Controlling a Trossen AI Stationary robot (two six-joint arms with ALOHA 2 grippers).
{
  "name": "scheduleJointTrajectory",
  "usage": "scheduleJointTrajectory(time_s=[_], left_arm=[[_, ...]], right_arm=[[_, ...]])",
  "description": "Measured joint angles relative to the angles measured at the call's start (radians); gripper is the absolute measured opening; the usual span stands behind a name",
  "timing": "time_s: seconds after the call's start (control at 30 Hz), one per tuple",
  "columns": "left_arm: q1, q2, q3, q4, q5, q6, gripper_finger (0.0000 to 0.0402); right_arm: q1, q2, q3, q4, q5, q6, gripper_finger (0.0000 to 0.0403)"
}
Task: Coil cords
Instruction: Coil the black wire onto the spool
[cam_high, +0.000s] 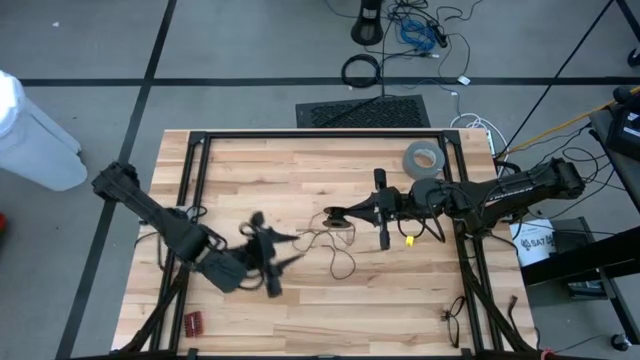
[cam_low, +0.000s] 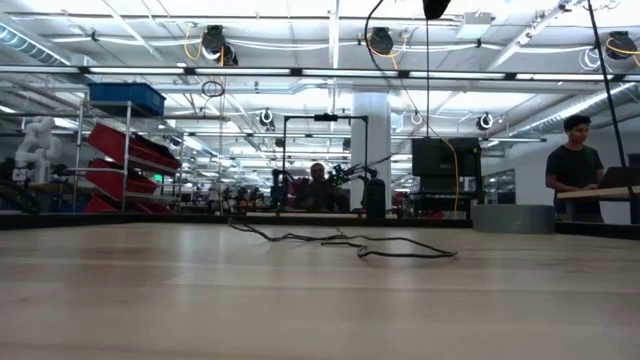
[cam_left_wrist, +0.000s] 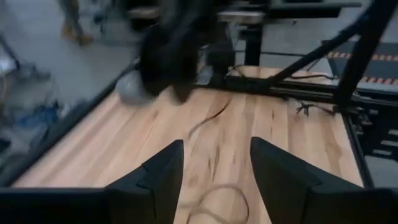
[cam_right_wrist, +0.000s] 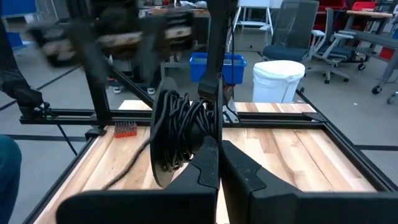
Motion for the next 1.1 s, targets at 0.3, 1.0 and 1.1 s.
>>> scheduleJointTrajectory(time_s=[0.3,1.0,1.1], left_arm=[[0.026,0.237,0.000,0.234,-0.197,0.168,0.0192],[0.142,0.497,-0.001,0.779,-0.156,0.390,0.0192],[0.137,0.496,-0.001,0.847,-0.156,0.469,0.0192]], right_arm=[[0.000,-0.004,0.000,-0.002,0.001,0.016,0.0000],[0.043,-0.138,0.000,-0.151,-0.005,0.059,0.0000],[0.056,-0.156,0.000,-0.158,-0.002,0.058,0.0000]])
